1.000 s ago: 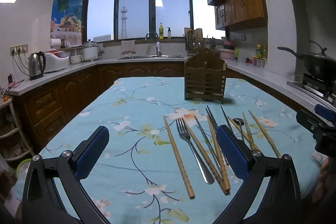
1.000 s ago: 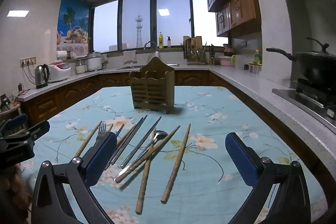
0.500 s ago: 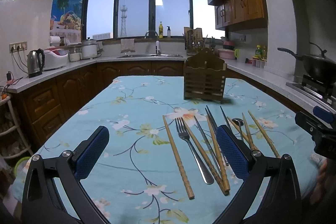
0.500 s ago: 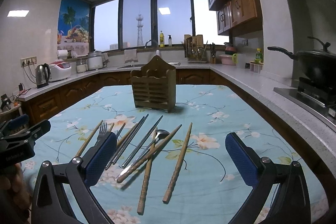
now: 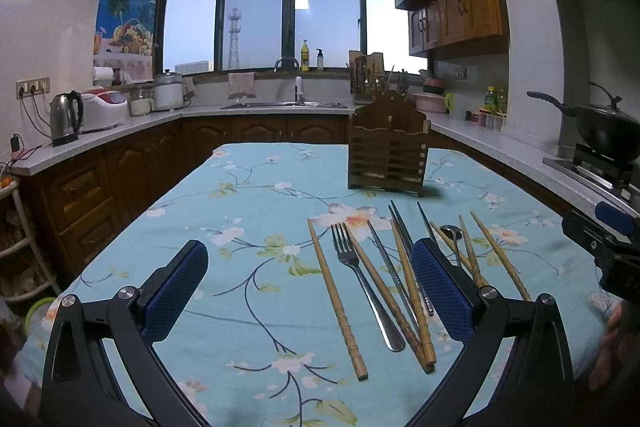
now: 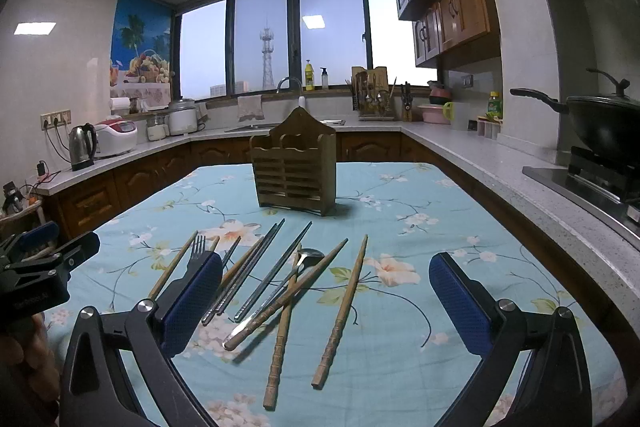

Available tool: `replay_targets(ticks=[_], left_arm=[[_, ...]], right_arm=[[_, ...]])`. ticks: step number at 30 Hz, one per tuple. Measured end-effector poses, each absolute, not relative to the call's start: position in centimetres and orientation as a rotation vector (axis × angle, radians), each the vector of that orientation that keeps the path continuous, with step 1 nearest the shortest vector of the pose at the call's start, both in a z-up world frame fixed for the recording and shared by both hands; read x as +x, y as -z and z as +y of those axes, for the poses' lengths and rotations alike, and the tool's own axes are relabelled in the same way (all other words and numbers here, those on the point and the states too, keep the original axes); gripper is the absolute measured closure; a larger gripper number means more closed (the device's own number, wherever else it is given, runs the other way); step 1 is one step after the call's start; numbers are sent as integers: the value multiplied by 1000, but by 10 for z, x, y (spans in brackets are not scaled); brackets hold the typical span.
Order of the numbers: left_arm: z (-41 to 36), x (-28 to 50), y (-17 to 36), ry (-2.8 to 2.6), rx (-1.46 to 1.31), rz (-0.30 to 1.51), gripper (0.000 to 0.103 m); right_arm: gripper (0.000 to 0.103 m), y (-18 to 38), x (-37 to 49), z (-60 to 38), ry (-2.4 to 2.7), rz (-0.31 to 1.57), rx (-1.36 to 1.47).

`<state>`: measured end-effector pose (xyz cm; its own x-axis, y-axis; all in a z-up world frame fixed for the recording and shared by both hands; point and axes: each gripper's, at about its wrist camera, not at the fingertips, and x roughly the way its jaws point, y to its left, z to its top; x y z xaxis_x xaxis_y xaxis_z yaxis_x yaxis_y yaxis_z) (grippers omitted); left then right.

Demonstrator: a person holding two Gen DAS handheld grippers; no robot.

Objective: Organize utensils

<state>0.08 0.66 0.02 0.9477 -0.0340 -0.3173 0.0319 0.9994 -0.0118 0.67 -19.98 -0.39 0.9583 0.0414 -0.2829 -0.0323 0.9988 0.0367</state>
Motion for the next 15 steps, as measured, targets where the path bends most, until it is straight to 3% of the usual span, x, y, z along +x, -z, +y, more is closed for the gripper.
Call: replay_targets(ticks=[15], left_arm=[[8, 12, 1, 65, -35, 373, 0]], right_arm=[[0, 3, 7, -200, -43, 289, 40]])
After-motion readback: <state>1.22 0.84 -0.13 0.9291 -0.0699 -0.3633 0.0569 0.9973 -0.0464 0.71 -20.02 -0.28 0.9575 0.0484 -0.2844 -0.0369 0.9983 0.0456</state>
